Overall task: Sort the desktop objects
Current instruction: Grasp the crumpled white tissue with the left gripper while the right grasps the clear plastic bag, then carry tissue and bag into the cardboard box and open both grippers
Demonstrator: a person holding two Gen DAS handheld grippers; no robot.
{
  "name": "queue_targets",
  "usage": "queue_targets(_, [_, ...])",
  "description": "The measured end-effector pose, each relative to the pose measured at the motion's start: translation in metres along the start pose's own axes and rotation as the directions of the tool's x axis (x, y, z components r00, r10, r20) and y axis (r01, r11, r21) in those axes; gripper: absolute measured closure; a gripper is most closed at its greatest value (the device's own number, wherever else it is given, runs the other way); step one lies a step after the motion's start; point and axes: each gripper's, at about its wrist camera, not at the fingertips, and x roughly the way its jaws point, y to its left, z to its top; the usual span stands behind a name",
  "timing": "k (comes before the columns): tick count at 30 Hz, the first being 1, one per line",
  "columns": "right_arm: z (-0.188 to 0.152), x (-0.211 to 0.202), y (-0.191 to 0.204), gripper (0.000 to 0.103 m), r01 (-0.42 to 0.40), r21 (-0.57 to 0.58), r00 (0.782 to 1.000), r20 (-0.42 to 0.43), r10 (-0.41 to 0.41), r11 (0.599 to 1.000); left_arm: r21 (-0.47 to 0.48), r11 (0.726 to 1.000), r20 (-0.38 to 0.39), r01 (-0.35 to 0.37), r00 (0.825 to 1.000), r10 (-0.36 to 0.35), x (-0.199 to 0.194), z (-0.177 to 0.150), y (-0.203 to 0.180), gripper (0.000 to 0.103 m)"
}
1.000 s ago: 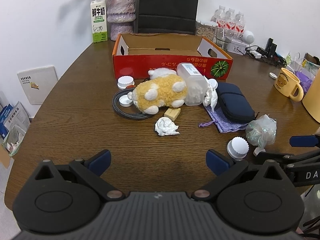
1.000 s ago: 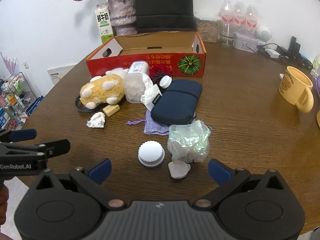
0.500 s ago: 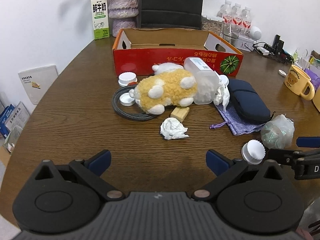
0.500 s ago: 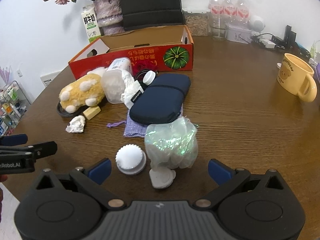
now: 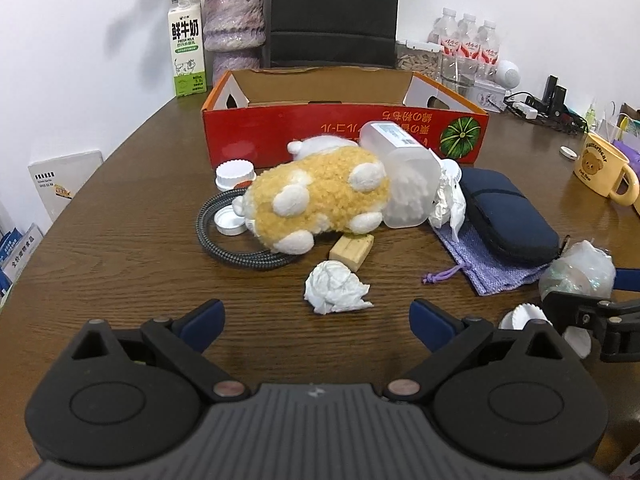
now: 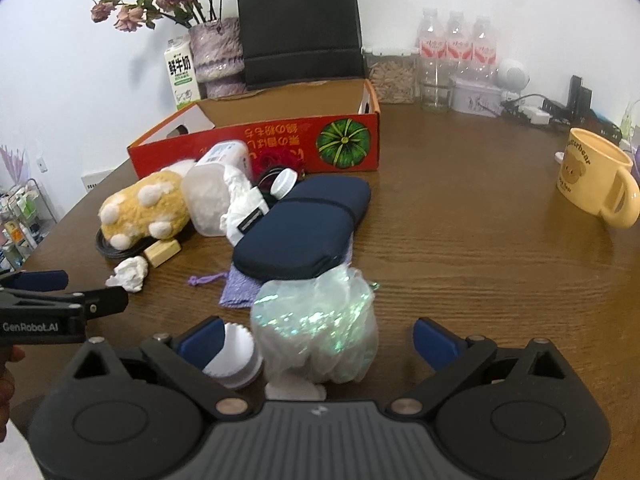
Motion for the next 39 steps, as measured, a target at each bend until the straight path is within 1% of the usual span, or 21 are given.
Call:
queue_targets(1, [0.0, 0.001, -0.001, 0.012, -0.002, 0.002, 1.0, 0.006, 0.002, 1.0, -0.003, 1.0, -0.001, 0.002, 1.0, -0.002, 0.003, 0.0, 0.0, 0.006])
queue_targets(4, [0.0, 0.004, -0.004, 0.014, -0.008, -0.003, 1.0, 0.017, 0.008, 1.0, -0.021, 1.0, -0.007, 0.011, 1.0, -0.011, 0.01, 0.0, 0.001, 0.012])
queue_targets(5, [-0.001, 0.005, -0.004, 0.016, -0.009, -0.007, 1.0, 0.022, 0.009, 1.0, -0.027, 1.0, -0.008, 0.013, 1.0, -0.013, 0.012, 0.0, 0.001, 0.014])
queue_targets(6, [-0.001, 0.006, -0.004, 0.02, -0.01, -0.011, 1.0, 0.027, 0.01, 1.0, -0.027, 1.0, -0.01, 0.014, 1.0, -0.014, 0.014, 0.0, 0.001, 0.017])
queue_targets(8, [-0.001, 0.007, -0.006, 0.028, -0.016, -0.009, 0.999, 0.03, 0.017, 1.0, -0.031, 0.999, -0.008, 0.013, 1.0, -0.013, 0.017, 0.001, 0.002, 0.021])
queue_targets(10, [0.0, 0.009, -0.006, 0.041, -0.03, -0.007, 0.999, 0.028, 0.031, 1.0, -0.026, 1.0, 0.003, 0.01, 1.0, -0.01, 0.018, 0.001, 0.002, 0.027])
queue_targets(11, [0.0, 0.01, -0.006, 0.043, -0.034, -0.007, 0.999, 0.028, 0.034, 0.999, -0.025, 1.0, 0.005, 0.015, 1.0, -0.015, 0.018, 0.002, 0.002, 0.03])
queue_targets(13, [-0.001, 0.011, -0.006, 0.045, -0.033, -0.012, 0.999, 0.025, 0.033, 0.999, -0.021, 1.0, 0.011, 0.024, 1.0, -0.023, 0.019, 0.003, 0.001, 0.04])
queue_targets(14, [-0.001, 0.012, -0.005, 0.046, -0.033, -0.017, 0.999, 0.024, 0.033, 0.999, -0.018, 1.0, 0.013, 0.024, 1.0, -0.024, 0.019, 0.003, 0.001, 0.043])
queue_targets(16, [-0.001, 0.012, -0.004, 0.048, -0.039, -0.026, 0.999, 0.025, 0.04, 0.999, -0.015, 0.999, 0.019, 0.029, 0.999, -0.028, 0.019, 0.004, 0.0, 0.06])
queue_targets(17, [-0.001, 0.012, -0.004, 0.048, -0.042, -0.03, 0.999, 0.027, 0.043, 0.999, -0.015, 0.999, 0.02, 0.035, 0.999, -0.034, 0.019, 0.004, 0.0, 0.065])
queue_targets(18, [-0.001, 0.012, -0.004, 0.05, -0.046, -0.033, 0.999, 0.028, 0.046, 0.998, -0.014, 0.999, 0.022, 0.039, 0.999, -0.038, 0.019, 0.004, 0.0, 0.075])
queue_targets(24, [-0.002, 0.01, -0.002, 0.055, -0.045, -0.055, 0.998, 0.043, 0.047, 0.997, -0.016, 0.999, 0.033, 0.045, 0.998, -0.045, 0.018, 0.003, 0.0, 0.08])
queue_targets(32, [0.0, -0.002, -0.003, 0.058, -0.046, -0.067, 0.995, 0.087, 0.052, 0.997, -0.027, 0.997, 0.051, 0.066, 0.997, -0.064, 0.007, 0.001, 0.004, 0.081])
queue_targets(36, [0.004, -0.012, 0.0, 0.058, -0.046, -0.085, 0.991, 0.125, 0.056, 0.995, -0.022, 0.997, 0.087, 0.067, 0.994, -0.065, -0.005, 0.004, 0.007, 0.082])
queue_targets(39, [0.012, -0.019, 0.003, 0.058, -0.053, -0.113, 0.983, 0.167, 0.072, 0.992, -0.01, 0.997, 0.126, 0.074, 0.989, -0.072, -0.012, 0.012, 0.007, 0.082])
